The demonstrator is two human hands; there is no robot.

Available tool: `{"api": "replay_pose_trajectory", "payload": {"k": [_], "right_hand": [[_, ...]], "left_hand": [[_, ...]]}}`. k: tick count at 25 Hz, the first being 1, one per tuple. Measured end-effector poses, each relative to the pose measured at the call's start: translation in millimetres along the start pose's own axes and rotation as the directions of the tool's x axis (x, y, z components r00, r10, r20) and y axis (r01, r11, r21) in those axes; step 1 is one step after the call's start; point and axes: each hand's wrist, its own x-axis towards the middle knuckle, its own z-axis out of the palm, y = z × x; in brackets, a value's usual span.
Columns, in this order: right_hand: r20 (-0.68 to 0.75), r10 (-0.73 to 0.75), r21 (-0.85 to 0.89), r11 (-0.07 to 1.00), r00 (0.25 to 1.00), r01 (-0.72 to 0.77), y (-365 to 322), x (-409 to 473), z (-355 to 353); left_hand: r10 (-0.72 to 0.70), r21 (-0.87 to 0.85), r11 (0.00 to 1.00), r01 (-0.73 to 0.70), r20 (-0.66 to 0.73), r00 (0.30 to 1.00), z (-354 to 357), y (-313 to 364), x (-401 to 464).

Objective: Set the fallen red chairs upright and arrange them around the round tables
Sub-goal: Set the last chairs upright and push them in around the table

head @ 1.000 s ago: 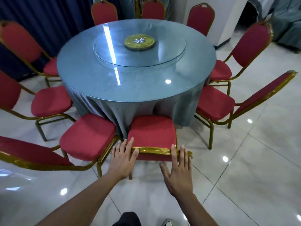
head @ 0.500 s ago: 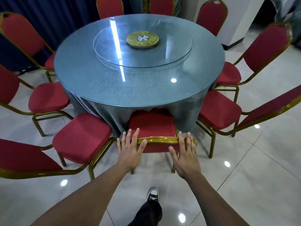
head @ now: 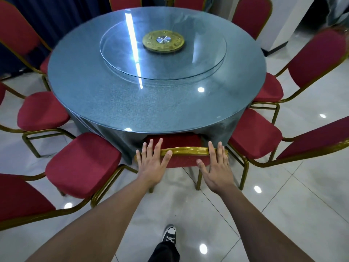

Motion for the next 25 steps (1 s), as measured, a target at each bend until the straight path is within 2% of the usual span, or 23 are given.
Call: {"api": "replay_pose_trajectory", "payload": {"k": [8, 12, 16, 19, 25], "right_hand": [[0.073, -0.008, 0.005, 1.000, 0.997, 0.008, -5, 35, -27], [0.086, -0.013, 0.019, 1.000, 0.996, 0.012, -3, 32, -38], [0.046, 0.005, 0.136, 0.991, 0.999, -0.011, 12, 33, -56], [-0.011, 0.058, 0.220, 0.974, 0.998, -0.054, 44, 30, -76], [-0.173, 0.176, 0.268, 0.955, 0.969, -0.126, 165, 11, -144]], "left_hand": [[0.007, 0.012, 1.000, -0.007, 0.049, 0.999, -13, 11, 38], [-0.043, 0.074, 0.996, 0.041, 0.026, 0.999, -17, 25, 37], [0.148, 0.131, 0.980, -0.150, 0.026, 0.989, -5, 87, 39], [0.239, 0.109, 0.964, -0.242, 0.046, 0.970, 9, 137, 39], [0.360, 0.007, 0.932, -0.362, 0.093, 0.928, 66, 264, 27]]}}
